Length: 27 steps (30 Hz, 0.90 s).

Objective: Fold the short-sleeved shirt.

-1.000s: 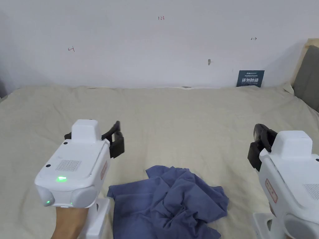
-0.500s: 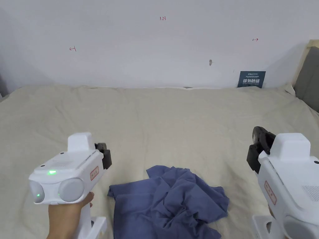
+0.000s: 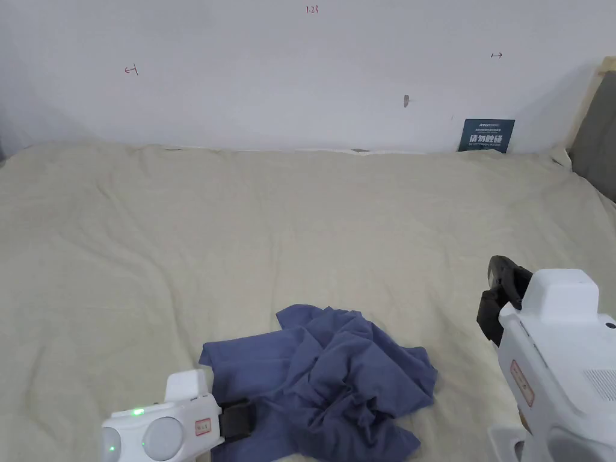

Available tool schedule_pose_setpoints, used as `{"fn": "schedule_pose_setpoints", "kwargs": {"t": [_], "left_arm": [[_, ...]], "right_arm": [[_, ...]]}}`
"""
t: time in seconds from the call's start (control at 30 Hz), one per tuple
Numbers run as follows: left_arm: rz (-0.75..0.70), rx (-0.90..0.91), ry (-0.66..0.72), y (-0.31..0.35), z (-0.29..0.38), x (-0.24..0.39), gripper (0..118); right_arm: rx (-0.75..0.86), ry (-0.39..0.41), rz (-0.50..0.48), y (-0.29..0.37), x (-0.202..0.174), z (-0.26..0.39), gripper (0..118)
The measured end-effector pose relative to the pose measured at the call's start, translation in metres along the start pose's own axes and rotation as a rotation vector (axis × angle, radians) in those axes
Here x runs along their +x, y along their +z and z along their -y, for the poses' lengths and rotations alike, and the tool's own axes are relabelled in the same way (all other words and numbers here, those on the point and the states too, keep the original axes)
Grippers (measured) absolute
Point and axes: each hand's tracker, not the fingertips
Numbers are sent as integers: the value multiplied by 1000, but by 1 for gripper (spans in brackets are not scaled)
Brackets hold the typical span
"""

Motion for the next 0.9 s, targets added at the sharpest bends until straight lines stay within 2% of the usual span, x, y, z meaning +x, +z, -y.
{"fn": "schedule_pose_setpoints", "kwargs": {"t": [0.03,0.07,0.2,0.23,0.3,0.33,0.4,0.43,0.47,0.57,0.63,0.67,0.7,0.73,0.77,0.83,0.87,0.9], "left_arm": [[-37,-21,5,-7,5,3,107],[-78,-35,-1,-11,9,6,114],[-146,-56,-65,-26,22,17,106],[-151,-65,-79,-29,25,20,98],[-167,-91,-90,-40,31,24,50],[-211,-100,-103,-45,35,26,46],[-209,-51,-117,-40,39,29,41],[-200,-54,-122,-37,39,30,31],[-184,-46,-133,-36,37,30,4],[-115,-38,-93,-29,29,24,2],[-72,25,-76,-15,22,22,2],[-64,57,-82,-8,18,21,2],[-51,79,-96,-1,15,24,2],[-32,102,-103,6,9,23,2],[8,112,-93,11,4,23,2],[27,133,-86,16,-5,24,2],[36,142,-88,17,-8,23,2],[41,156,-97,18,-11,23,2]], "right_arm": [[-5,-1,0,-1,1,2,2],[-9,-2,0,-2,1,3,2],[-29,3,-1,-4,0,7,2],[-35,4,-3,-6,1,9,2],[-45,4,-4,-9,3,13,2],[-50,5,-4,-10,2,13,2],[-63,7,-6,-10,0,14,2],[-69,9,-5,-12,0,15,2],[-75,10,-3,-13,0,17,2],[-129,11,-3,-28,6,26,4],[-189,7,-2,-44,7,35,18],[-233,10,-9,-51,7,40,34],[-281,9,-15,-63,8,46,42],[-325,4,-26,-73,7,52,47],[-370,5,-34,-90,10,62,47],[-436,25,-48,-118,8,81,80],[-467,33,-51,-131,7,90,100],[-501,34,-53,-142,6,100,108]]}}
